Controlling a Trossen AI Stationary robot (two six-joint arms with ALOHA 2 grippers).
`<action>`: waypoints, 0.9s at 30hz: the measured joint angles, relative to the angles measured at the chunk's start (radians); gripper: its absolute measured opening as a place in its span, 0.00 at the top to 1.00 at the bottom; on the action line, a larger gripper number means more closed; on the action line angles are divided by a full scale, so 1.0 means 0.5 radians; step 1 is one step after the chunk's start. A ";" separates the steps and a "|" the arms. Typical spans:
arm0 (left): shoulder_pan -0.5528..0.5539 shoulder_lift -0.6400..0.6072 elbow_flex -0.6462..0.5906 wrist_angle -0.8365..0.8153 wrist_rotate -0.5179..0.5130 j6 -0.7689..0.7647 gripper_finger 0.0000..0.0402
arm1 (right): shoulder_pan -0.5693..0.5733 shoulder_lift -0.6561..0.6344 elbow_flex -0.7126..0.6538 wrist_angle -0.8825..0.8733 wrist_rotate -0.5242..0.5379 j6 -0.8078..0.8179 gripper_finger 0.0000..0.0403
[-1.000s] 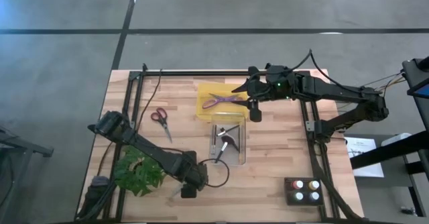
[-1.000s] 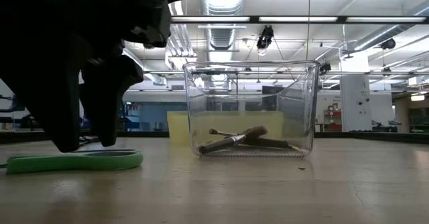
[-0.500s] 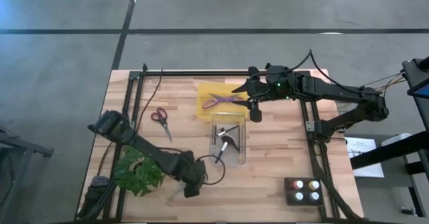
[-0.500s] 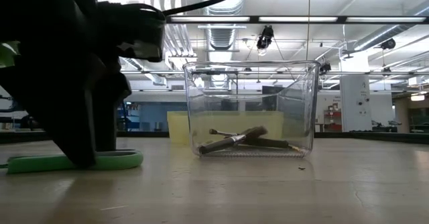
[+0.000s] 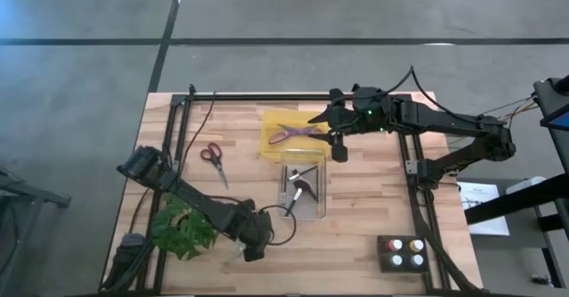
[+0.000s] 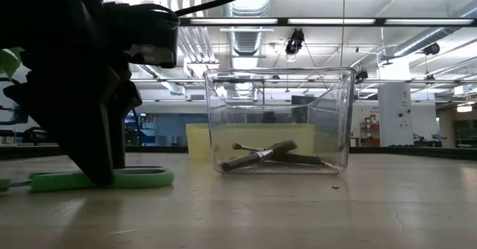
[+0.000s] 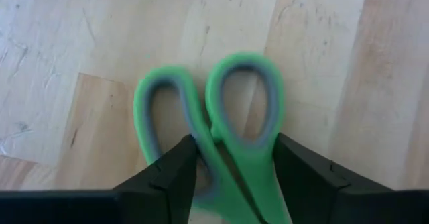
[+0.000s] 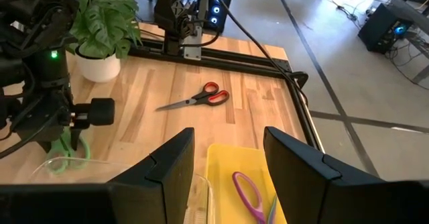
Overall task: Pick & Place Paint Supplies
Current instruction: Put the green scissors into the yellow bin
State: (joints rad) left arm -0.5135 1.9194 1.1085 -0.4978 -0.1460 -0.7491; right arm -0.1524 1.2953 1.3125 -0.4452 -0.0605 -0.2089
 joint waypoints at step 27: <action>-0.033 0.005 -0.004 -0.028 0.031 0.289 0.65 | 0.009 0.000 0.000 -0.006 -0.049 0.032 0.56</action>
State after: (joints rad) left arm -0.5300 1.9221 1.1065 -0.5117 -0.1305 -0.6044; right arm -0.1478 1.2953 1.3125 -0.4480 -0.0851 -0.1931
